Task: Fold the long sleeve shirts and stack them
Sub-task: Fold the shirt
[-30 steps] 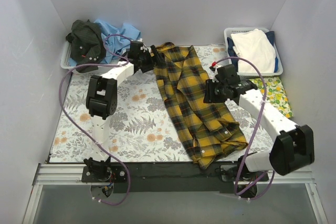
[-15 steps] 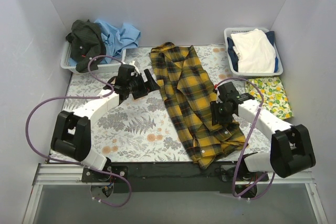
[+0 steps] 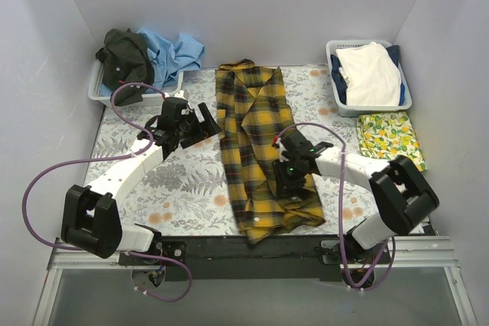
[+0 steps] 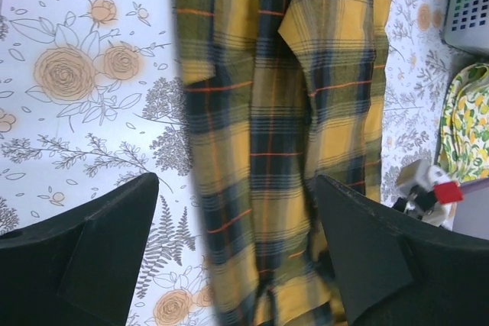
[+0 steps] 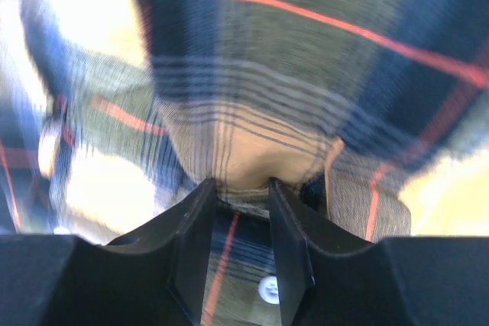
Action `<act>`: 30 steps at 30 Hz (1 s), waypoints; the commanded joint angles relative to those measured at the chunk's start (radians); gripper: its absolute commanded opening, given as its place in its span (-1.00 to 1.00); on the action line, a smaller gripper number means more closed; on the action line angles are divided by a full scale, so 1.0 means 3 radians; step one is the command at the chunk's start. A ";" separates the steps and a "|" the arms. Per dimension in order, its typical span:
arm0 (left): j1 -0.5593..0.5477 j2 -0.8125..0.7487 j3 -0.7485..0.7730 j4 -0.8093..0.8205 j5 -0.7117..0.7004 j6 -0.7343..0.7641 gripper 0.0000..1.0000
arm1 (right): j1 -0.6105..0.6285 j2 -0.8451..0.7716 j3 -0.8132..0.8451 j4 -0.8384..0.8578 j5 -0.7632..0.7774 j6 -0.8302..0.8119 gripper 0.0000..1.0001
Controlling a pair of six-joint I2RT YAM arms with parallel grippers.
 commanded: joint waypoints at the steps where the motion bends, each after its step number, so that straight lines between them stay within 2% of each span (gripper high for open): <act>1: 0.0007 -0.0138 0.0011 -0.0164 -0.0202 0.0036 0.69 | 0.0681 0.0719 0.0117 0.0277 -0.0292 0.0340 -0.14; 3: 0.0002 -0.0103 0.0042 -0.0179 -0.0207 0.0046 0.69 | 0.0820 0.0832 0.0392 0.0211 -0.0277 0.0402 -0.15; 7: 0.0007 0.0000 0.0124 -0.0159 -0.0110 0.0087 0.69 | 0.1030 0.0573 0.0593 -0.0030 0.0008 0.0510 -0.14; 12: 0.0007 0.0214 0.0226 -0.0031 0.0012 0.0148 0.69 | 0.1031 -0.0010 0.0690 -0.0377 0.0361 0.0602 -0.11; 16: 0.0002 0.0480 0.0394 0.0183 0.0268 0.0194 0.68 | 0.0965 -0.0440 0.0940 -0.0378 0.1029 0.0622 -0.08; 18: 0.0002 0.0653 0.0481 0.0240 0.0376 0.0174 0.67 | 0.0893 -0.0461 0.1063 -0.0317 0.1235 0.0526 -0.08; 20: -0.0003 0.0746 0.0558 0.0403 0.0442 0.0138 0.66 | 0.0648 -0.0359 0.1247 -0.0256 0.1267 0.0444 -0.08; 24: -0.0018 0.1032 0.0645 0.0837 0.0774 -0.0152 0.64 | 0.0086 0.0049 0.1615 -0.0143 0.0824 0.0198 -0.09; 28: -0.0161 0.1288 0.0727 0.1410 0.0846 -0.0383 0.61 | -0.0130 0.0600 0.2009 0.0010 0.0471 -0.0113 -0.10; 30: -0.0207 0.1467 0.0819 0.1503 0.0836 -0.0419 0.60 | -0.0166 0.0786 0.2228 0.0046 0.0373 -0.0180 -0.12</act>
